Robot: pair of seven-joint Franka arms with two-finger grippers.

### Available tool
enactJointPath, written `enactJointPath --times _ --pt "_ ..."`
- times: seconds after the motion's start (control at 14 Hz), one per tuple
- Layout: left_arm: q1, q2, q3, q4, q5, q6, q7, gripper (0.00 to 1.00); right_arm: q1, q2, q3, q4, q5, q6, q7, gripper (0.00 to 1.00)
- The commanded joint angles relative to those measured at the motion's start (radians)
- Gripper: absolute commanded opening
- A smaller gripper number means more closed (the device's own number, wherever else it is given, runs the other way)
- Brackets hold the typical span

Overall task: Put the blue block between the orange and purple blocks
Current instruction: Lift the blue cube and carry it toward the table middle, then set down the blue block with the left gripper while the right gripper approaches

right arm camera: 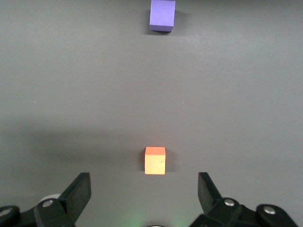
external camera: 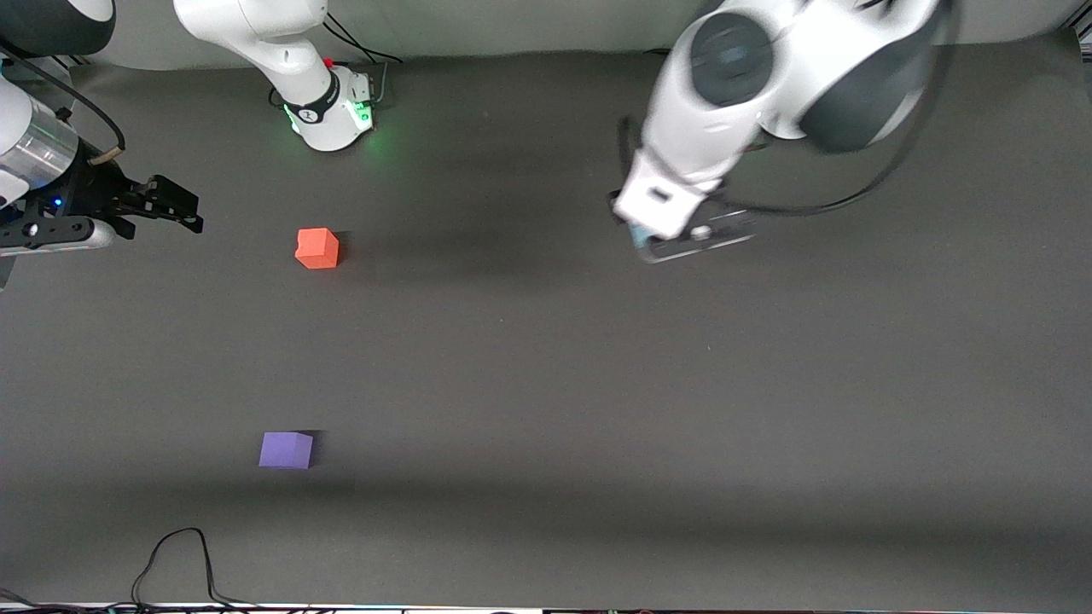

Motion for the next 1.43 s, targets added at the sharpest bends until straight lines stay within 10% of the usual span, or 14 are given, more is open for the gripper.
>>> enactJointPath --times 0.0,1.07,1.14,1.21,1.36 --pt "-0.103 0.126 0.01 0.068 0.048 0.066 -0.079 0.0 0.002 0.005 -0.012 0.002 -0.005 0.0 -0.019 1.0" --pt "-0.245 0.524 0.048 -0.04 0.174 0.671 -0.133 0.1 0.005 0.037 -0.013 -0.01 0.0 0.062 -0.031 1.0" --pt "-0.253 0.524 0.056 -0.04 0.173 0.674 -0.132 0.35 0.005 0.038 -0.013 -0.011 0.0 0.062 -0.031 1.0" --pt "-0.25 0.522 0.059 -0.04 0.176 0.67 -0.129 0.96 0.005 0.038 -0.013 -0.01 0.0 0.063 -0.031 1.0" --pt "-0.249 0.507 0.059 -0.038 0.176 0.648 -0.13 1.0 0.005 0.041 -0.013 -0.008 0.0 0.062 -0.03 1.0"
